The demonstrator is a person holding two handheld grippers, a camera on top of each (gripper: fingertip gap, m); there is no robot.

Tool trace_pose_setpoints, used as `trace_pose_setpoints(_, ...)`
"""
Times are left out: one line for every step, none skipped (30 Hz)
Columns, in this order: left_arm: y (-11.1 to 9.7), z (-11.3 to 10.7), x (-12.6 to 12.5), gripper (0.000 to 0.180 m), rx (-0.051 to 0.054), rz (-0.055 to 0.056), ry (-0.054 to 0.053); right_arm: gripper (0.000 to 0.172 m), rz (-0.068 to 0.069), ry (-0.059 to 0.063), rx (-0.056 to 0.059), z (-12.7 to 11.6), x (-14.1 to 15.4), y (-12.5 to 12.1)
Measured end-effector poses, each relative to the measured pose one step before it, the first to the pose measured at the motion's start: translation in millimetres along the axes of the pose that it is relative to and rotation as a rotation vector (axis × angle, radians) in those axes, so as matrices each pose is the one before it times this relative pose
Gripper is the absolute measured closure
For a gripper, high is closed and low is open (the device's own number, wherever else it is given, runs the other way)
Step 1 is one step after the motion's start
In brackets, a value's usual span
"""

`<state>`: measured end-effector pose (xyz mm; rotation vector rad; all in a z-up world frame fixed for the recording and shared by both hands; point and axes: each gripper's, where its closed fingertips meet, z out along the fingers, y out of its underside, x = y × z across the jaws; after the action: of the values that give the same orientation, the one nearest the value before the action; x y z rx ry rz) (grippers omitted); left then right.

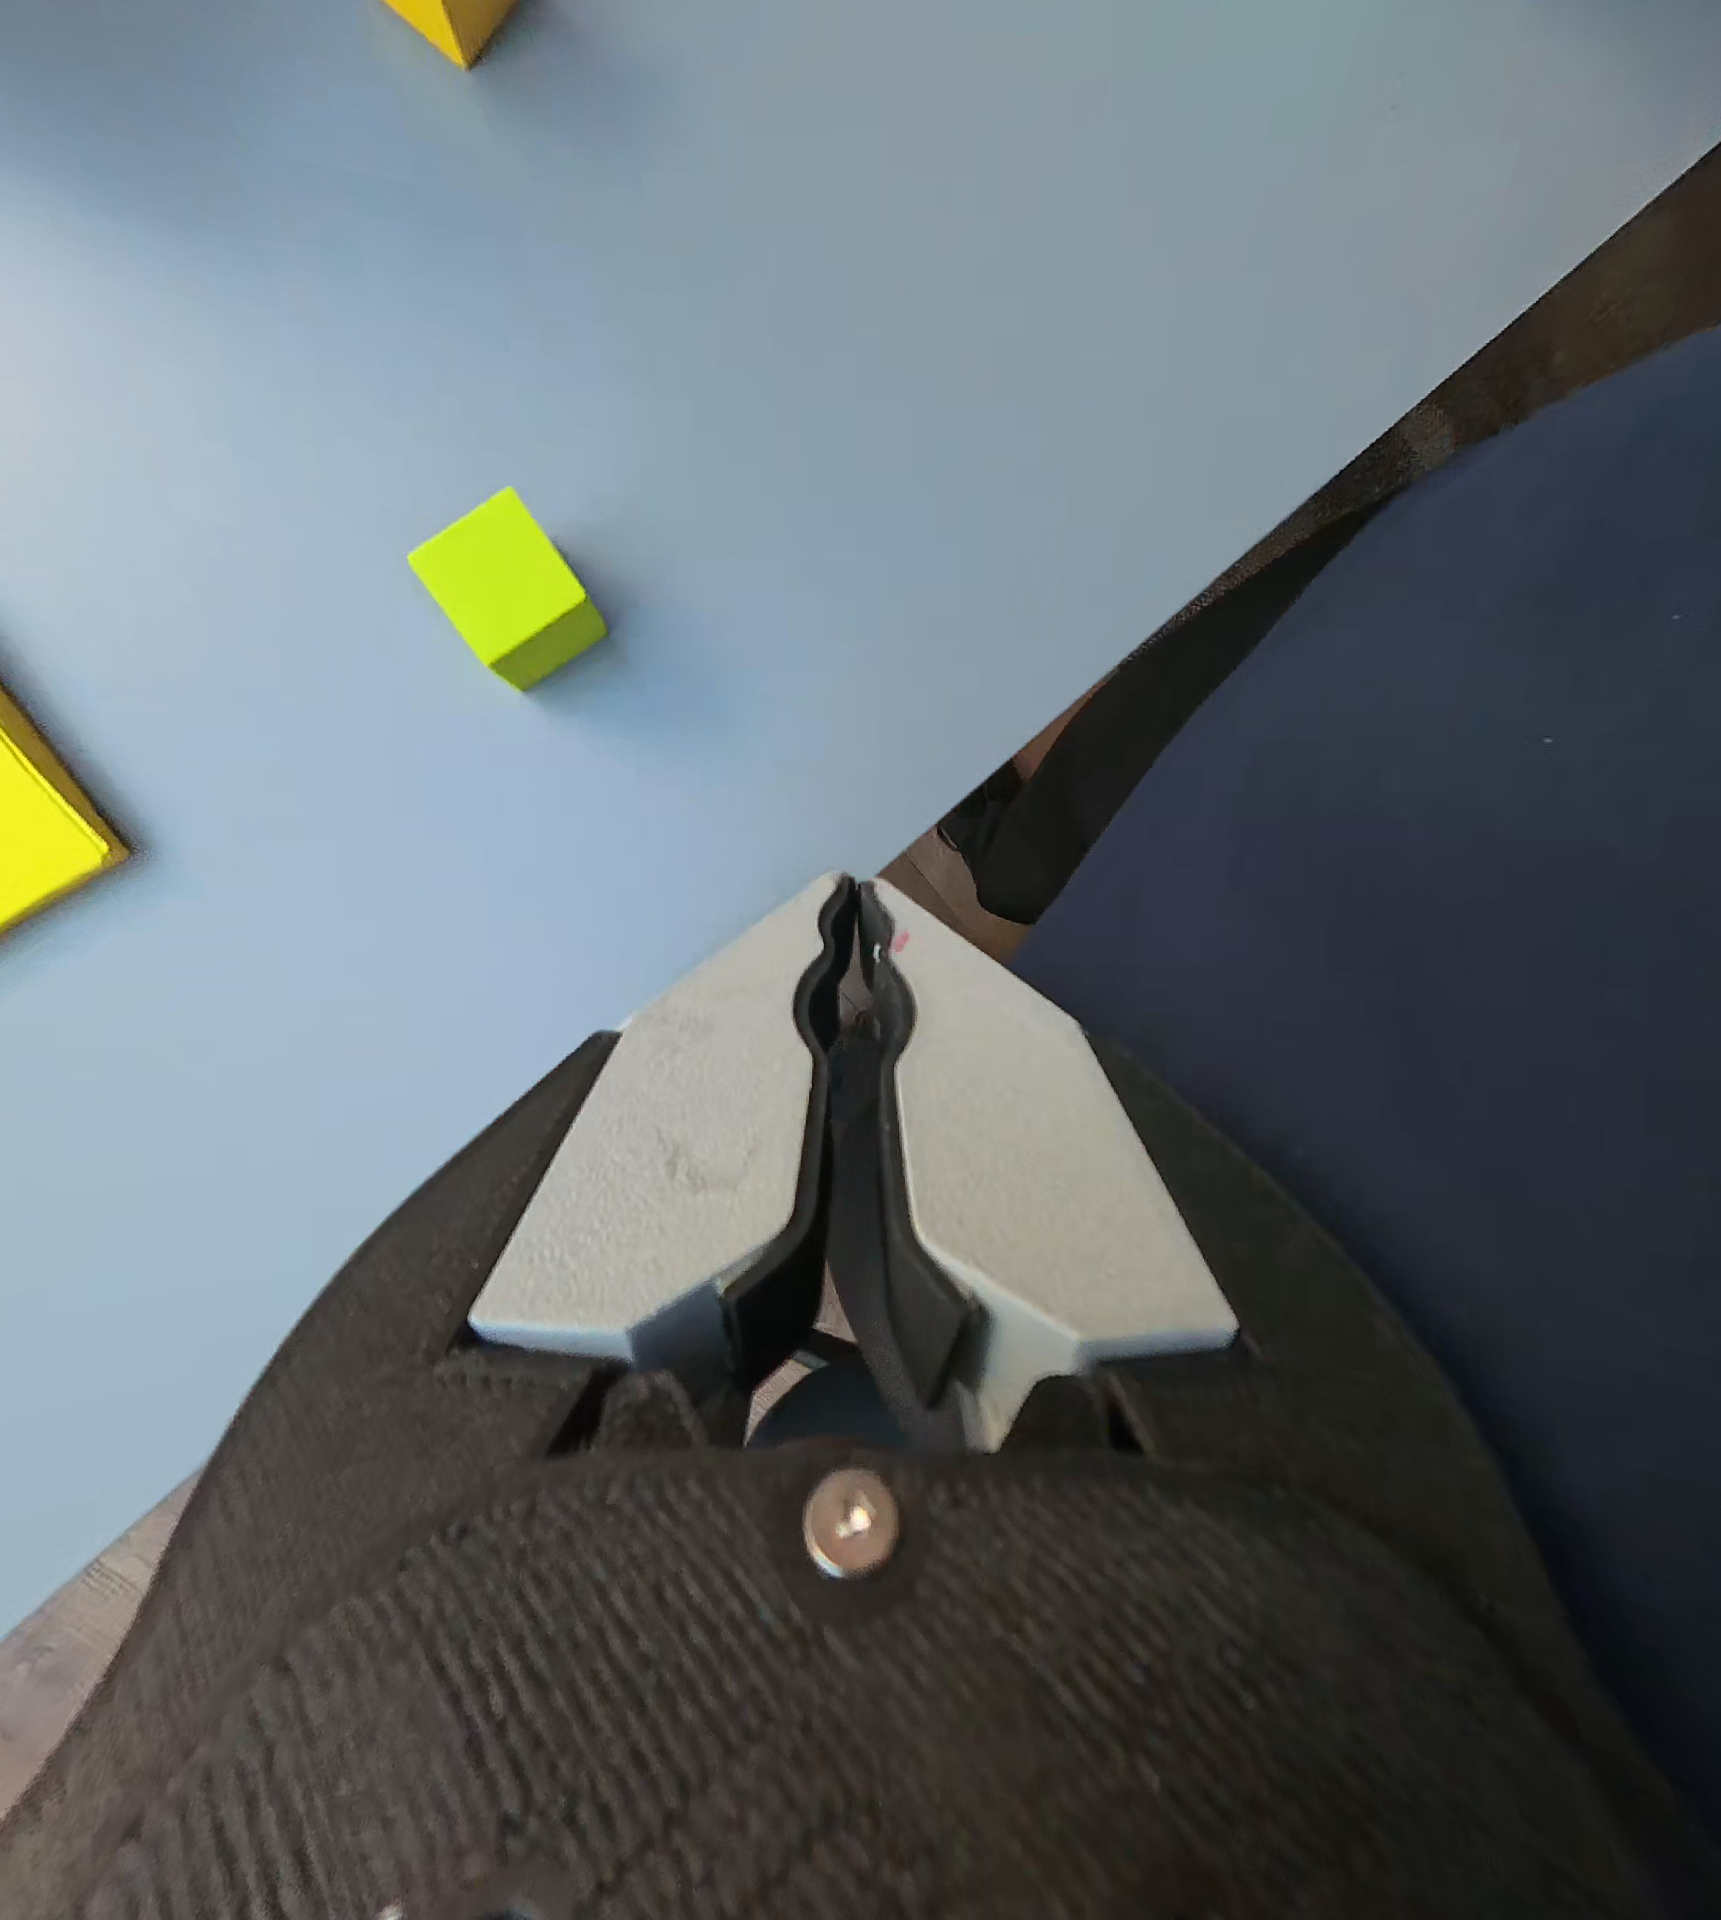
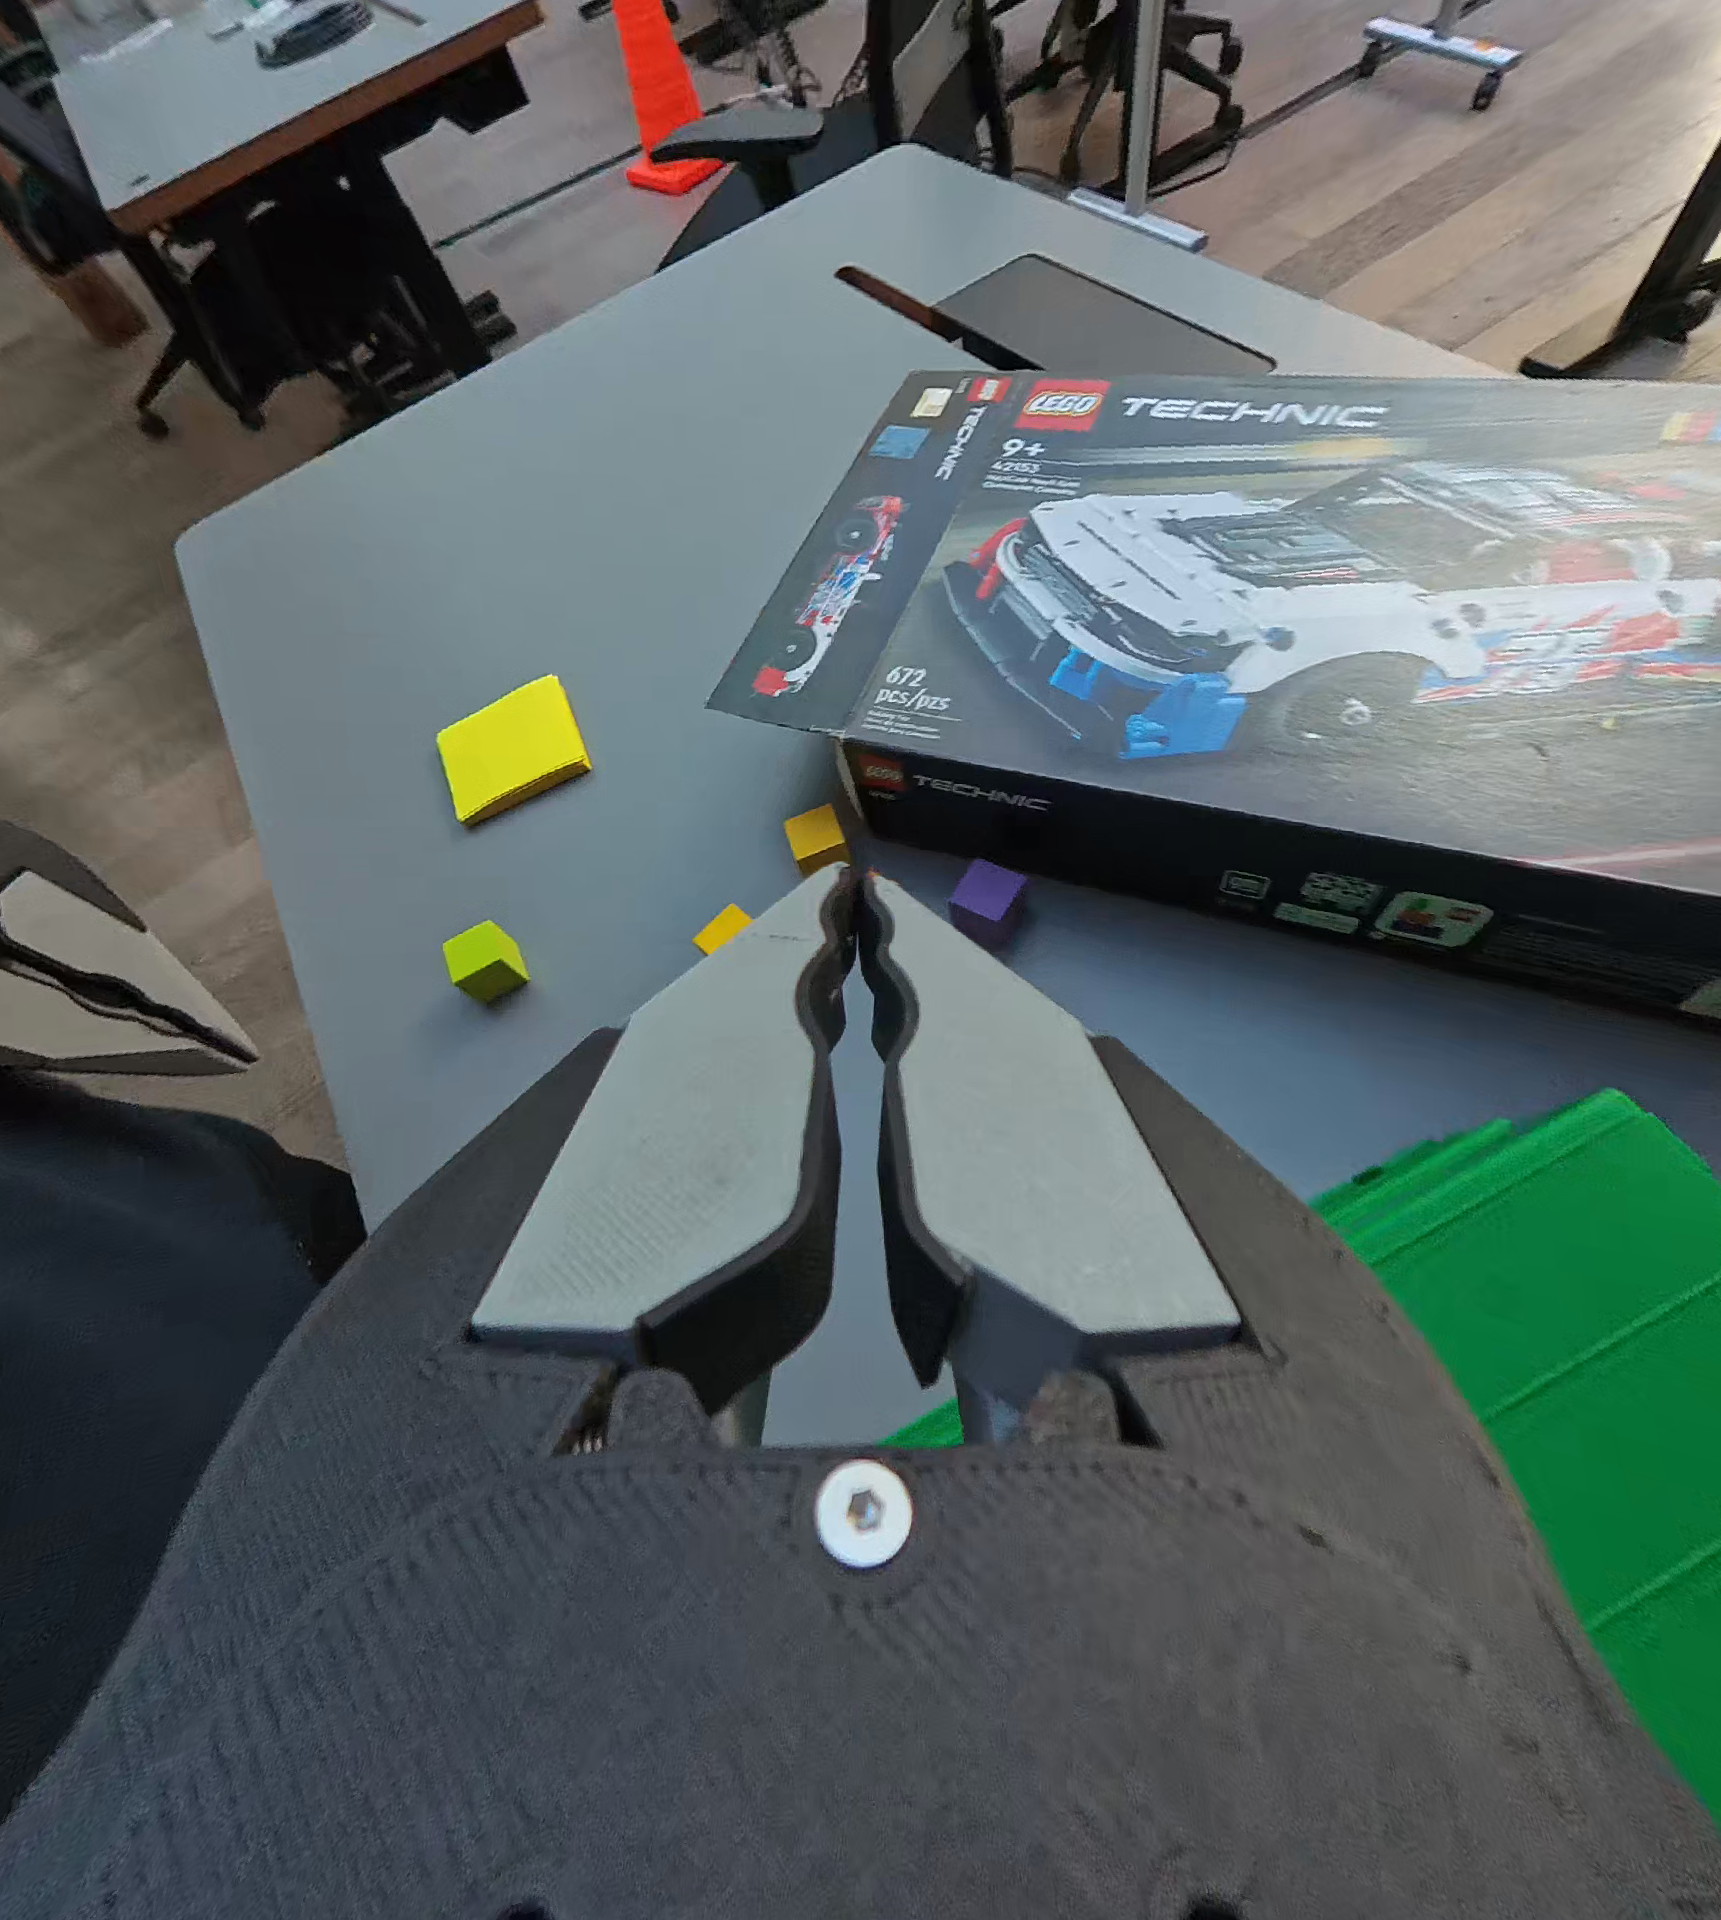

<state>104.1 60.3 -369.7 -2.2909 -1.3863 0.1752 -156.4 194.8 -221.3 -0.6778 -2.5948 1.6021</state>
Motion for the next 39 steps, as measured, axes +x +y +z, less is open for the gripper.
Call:
trace_pose_setpoints(-5.02, 1.23, 0.89, 0.180, -0.0025, 0.0137, 0.0087, 0.172, 0.0172, 0.0144, 0.0235, -6.18, 7.14, -2.86)
trace_pose_setpoints(-4.79, 1.44, 0.38, 0.180, -0.0028, 0.0203, 0.0089, 0.172, 0.0135, 0.0181, 0.0275, -6.35, 6.87, -3.38)
trace_pose_setpoints(-4.11, 1.72, -0.52, 0.180, -0.0053, 0.0260, 0.0079, 0.172, 0.0106, 0.0239, 0.0267, -6.28, 6.98, -3.31)
trace_pose_setpoints(-3.58, 2.01, -1.46, 0.180, -0.0065, 0.0275, 0.0079, 0.172, 0.0097, 0.0274, 0.0218, -6.09, 6.77, -2.62)
trace_pose_setpoints(-3.38, 2.00, -2.06, 0.180, -0.0053, 0.0253, 0.0096, 0.172, 0.0100, 0.0265, 0.0167, -5.82, 5.83, -1.76)
trace_pose_setpoints(-3.76, 2.05, -2.30, 0.180, -0.0022, 0.0215, 0.0136, 0.172, 0.0103, 0.0243, 0.0115, -5.61, 4.74, -0.95)
trace_pose_setpoints(-3.98, 2.15, -2.40, 0.180, 0.0005, 0.0191, 0.0183, 0.172, 0.0100, 0.0246, 0.0052, -5.47, 4.11, 0.15)
trace_pose_setpoints(-3.86, 2.06, -2.64, 0.180, -0.0007, 0.0216, 0.0185, 0.171, 0.0081, 0.0283, -0.0008, -5.31, 3.98, 1.15)
trace_pose_setpoints(-4.08, 2.01, -3.46, 0.180, 0.0017, 0.0278, 0.0120, 0.168, 0.0051, 0.0332, -0.0036, -5.43, 3.72, 1.47)
trace_pose_setpoints(-4.31, 1.57, -3.15, 0.180, 0.0044, 0.0318, 0.0115, 0.164, 0.0029, 0.0354, -0.0031, -5.78, 3.30, 1.14)
trace_pose_setpoints(-4.35, 1.24, -2.26, 0.180, 0.0065, 0.0317, 0.0149, 0.162, 0.0028, 0.0352, -0.0014, -6.17, 2.49, 0.68)
trace_pose_setpoints(-4.24, 0.78, -1.54, 0.180, 0.0091, 0.0298, 0.0179, 0.160, 0.0046, 0.0352, -0.0002, -6.34, 1.85, 0.19)
trace_pose_setpoints(-3.86, 0.19, -0.68, 0.180, 0.0113, 0.0287, 0.0208, 0.158, 0.0069, 0.0371, 0.0012, -6.55, 1.47, -0.30)
trace_pose_setpoints(-3.18, -0.02, -0.27, 0.180, 0.0118, 0.0295, 0.0217, 0.154, 0.0101, 0.0396, 0.0036, -6.44, 1.15, -0.54)
trace_pose_setpoints(-1.94, -0.13, 0.17, 0.180, 0.0101, 0.0322, 0.0214, 0.149, 0.0156, 0.0405, 0.0060, -6.24, 0.89, -0.77)
trace_pose_setpoints(-0.79, -0.38, 0.39, 0.180, 0.0072, 0.0334, 0.0211, 0.142, 0.0224, 0.0377, 0.0073, -6.09, 0.07, -0.54)
trace_pose_setpoints(0.34, -0.48, 0.63, 0.180, 0.0051, 0.0309, 0.0224, 0.136, 0.0265, 0.0307, 0.0098, -6.07, -1.67, -0.61)
trace_pose_setpoints(0.52, -0.89, 0.70, 0.180, 0.0067, 0.0277, 0.0217, 0.131, 0.0264, 0.0268, 0.0126, -6.00, -2.58, -0.41)
trace_pose_setpoints(0.31, -1.06, 0.23, 0.180, 0.0124, 0.0255, 0.0181, 0.125, 0.0248, 0.0304, 0.0114, -5.79, -2.15, 0.45)
trace_pose_setpoints(0.53, -0.95, 0.40, 0.180, 0.0132, 0.0218, 0.0187, 0.117, 0.0232, 0.0338, 0.0045, -5.62, -1.69, 1.92)
trace_pose_setpoints(0.95, -0.57, 0.32, 0.180, 0.0116, 0.0172, 0.0177, 0.109, 0.0210, 0.0306, -0.0048, -5.56, -1.97, 3.83)
trace_pose_setpoints(0.81, -0.43, 0.08, 0.180, 0.0106, 0.0134, 0.0165, 0.104, 0.0175, 0.0243, -0.0097, -5.98, -2.82, 4.70)
trace_pose_setpoints(0.54, -0.09, 0.54, 0.180, 0.0096, 0.0116, 0.0176, 0.100, 0.0119, 0.0210, -0.0093, -6.38, -3.34, 5.10)
trace_pose_setpoints(0.29, 0.17, 0.91, 0.179, 0.0074, 0.0113, 0.0193, 0.097, 0.0059, 0.0236, -0.0071, -7.02, -2.75, 5.13)
trace_pose_setpoints(-0.19, 0.27, 1.43, 0.176, 0.0066, 0.0125, 0.0202, 0.095, 0.0017, 0.0266, -0.0058, -7.54, -1.88, 5.41)
trace_pose_setpoints(-0.61, 0.48, 1.78, 0.175, 0.0059, 0.0155, 0.0209, 0.094, 0.0011, 0.0268, -0.0041, -7.95, -1.45, 5.31)
trace_pose_setpoints(-0.85, 0.60, 1.79, 0.175, 0.0044, 0.0181, 0.0187, 0.094, 0.0027, 0.0272, -0.0005, -8.34, -0.66, 5.02)
trace_pose_setpoints(-0.81, 0.87, 1.54, 0.174, 0.0024, 0.0192, 0.0154, 0.094, 0.0046, 0.0284, 0.0027, -8.31, 0.21, 4.65)
trace_pose_setpoints(-0.88, 1.15, 1.14, 0.173, 0.0003, 0.0181, 0.0128, 0.094, 0.0085, 0.0313, 0.0029, -8.00, 1.51, 4.59)
trace_pose_setpoints(-0.51, 1.37, 1.12, 0.172, -0.0037, 0.0143, 0.0128, 0.094, 0.0122, 0.0340, 0.0000, -7.50, 2.79, 4.75)
trace_pose_setpoints(-0.72, 1.32, 1.37, 0.171, -0.0051, 0.0107, 0.0138, 0.094, 0.0115, 0.0328, -0.0034, -7.16, 3.66, 4.78)
trace_pose_setpoints(-1.54, 1.19, 1.53, 0.170, -0.0016, 0.0096, 0.0139, 0.094, 0.0072, 0.0306, -0.0037, -6.80, 4.12, 4.71)
trace_pose_setpoints(-1.70, 1.16, 1.60, 0.170, -0.0001, 0.0097, 0.0133, 0.094, 0.0016, 0.0299, -0.0027, -6.59, 4.76, 4.61)
trace_pose_setpoints(-1.51, 1.47, 1.54, 0.170, -0.0028, 0.0104, 0.0118, 0.094, -0.0010, 0.0319, -0.0027, -6.14, 5.90, 4.66)
trace_pose_setpoints(-0.95, 2.00, 1.25, 0.169, -0.0073, 0.0102, 0.0102, 0.094, 0.0008, 0.0344, -0.0021, -5.60, 7.07, 4.72)
trace_pose_setpoints(-0.96, 2.13, 0.95, 0.169, -0.0097, 0.0075, 0.0096, 0.094, 0.0048, 0.0328, -0.0021, -4.63, 7.75, 4.95)
trace_pose_setpoints(-1.47, 1.94, 0.65, 0.168, -0.0077, 0.0043, 0.0085, 0.094, 0.0094, 0.0270, -0.0052, -3.56, 7.77, 5.19)
trace_pose_setpoints(-2.27, 1.49, -0.54, 0.168, -0.0040, 0.0018, 0.0018, 0.094, 0.0123, 0.0208, -0.0095, -2.53, 7.66, 5.56)
trace_pose_setpoints(-2.48, 1.23, -2.05, 0.168, -0.0019, -0.0037, -0.0067, 0.094, 0.0104, 0.0122, -0.0154, -1.29, 6.80, 6.05)
